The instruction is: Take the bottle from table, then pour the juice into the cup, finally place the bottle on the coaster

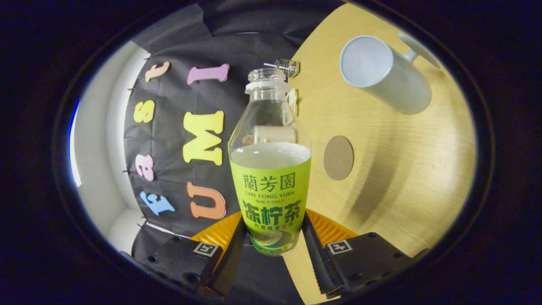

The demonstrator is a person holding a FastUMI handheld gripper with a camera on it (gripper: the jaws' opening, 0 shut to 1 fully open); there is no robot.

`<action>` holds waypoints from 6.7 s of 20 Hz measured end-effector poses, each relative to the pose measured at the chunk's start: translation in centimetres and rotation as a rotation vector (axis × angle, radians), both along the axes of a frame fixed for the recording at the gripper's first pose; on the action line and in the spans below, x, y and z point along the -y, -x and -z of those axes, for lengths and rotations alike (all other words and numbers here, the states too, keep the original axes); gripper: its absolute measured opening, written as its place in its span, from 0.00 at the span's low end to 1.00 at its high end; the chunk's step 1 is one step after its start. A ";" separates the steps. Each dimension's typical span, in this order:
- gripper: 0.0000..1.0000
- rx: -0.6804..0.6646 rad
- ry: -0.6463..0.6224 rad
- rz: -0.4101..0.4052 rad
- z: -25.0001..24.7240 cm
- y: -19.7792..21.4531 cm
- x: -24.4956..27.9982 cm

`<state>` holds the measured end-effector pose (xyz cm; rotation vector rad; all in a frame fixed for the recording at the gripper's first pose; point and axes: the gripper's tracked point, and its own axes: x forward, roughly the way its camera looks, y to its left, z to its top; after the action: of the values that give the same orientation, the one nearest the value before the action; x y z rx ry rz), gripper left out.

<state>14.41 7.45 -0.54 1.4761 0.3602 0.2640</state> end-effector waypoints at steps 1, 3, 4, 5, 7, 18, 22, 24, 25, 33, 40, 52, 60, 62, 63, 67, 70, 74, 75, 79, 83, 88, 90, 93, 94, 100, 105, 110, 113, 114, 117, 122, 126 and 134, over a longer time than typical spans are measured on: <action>0.78 0.002 -0.022 0.006 0.0 -0.1 0.2; 0.78 0.007 -0.063 0.013 -0.8 -0.1 0.4; 0.78 0.014 -0.087 0.017 -1.2 -0.3 0.6; 0.78 0.022 -0.110 0.021 -1.6 -0.1 0.7; 0.78 0.035 -0.147 0.025 -2.2 -0.3 0.8; 0.78 0.105 -0.326 0.055 -3.9 -0.4 1.3; 0.78 0.107 -0.346 0.059 -4.1 -0.2 2.1; 0.78 0.104 -0.352 0.059 -4.1 -0.2 2.0; 0.78 0.103 -0.359 0.059 -4.3 -0.3 1.9; 0.78 0.105 -0.406 0.069 -5.1 -0.6 2.2; 0.78 0.082 -0.431 0.081 -5.1 -0.7 2.5; 0.78 0.068 -0.509 0.061 -6.3 -0.9 2.3; 0.78 0.078 -0.565 0.050 -7.9 -1.0 3.0; 0.78 0.082 -0.582 0.050 -8.2 -1.0 3.3; 0.78 0.081 -0.591 0.051 -8.3 -1.1 3.3; 0.78 0.079 -0.614 0.043 -9.0 -1.0 3.1; 0.78 0.085 -0.634 0.035 -9.8 -0.8 3.4; 0.78 0.083 -0.665 0.034 -10.3 -0.6 3.5; 0.78 0.078 -0.669 0.034 -10.3 -0.5 3.6; 0.78 0.108 -0.718 0.042 -11.4 -0.3 4.5; 0.78 0.123 -0.740 0.038 -12.2 -0.2 5.1; 0.78 0.120 -0.765 0.044 -12.5 -0.3 5.7; 0.78 0.122 -0.762 0.043 -12.6 -0.3 5.6; 0.78 0.124 -0.765 0.038 -12.7 -0.3 5.6; 0.78 0.124 -0.764 0.040 -12.7 -0.3 5.7; 0.78 0.117 -0.778 0.043 -12.7 -0.6 6.0; 0.78 0.124 -0.758 0.055 -12.7 -0.6 6.0; 0.78 0.137 -0.553 0.070 -10.9 -0.5 4.9; 0.78 0.127 -0.363 0.095 -8.9 -0.3 4.4; 0.78 0.126 -0.296 0.106 -8.2 -0.1 4.3; 0.78 0.142 -0.110 0.136 -7.1 0.2 4.1; 0.78 0.183 0.311 0.186 -5.9 1.0 3.4; 0.79 0.189 0.649 0.208 -5.0 1.0 3.5; 0.79 0.169 1.226 0.291 -4.9 -2.0 5.3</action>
<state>16.39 2.11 4.35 0.2790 0.1048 -0.0846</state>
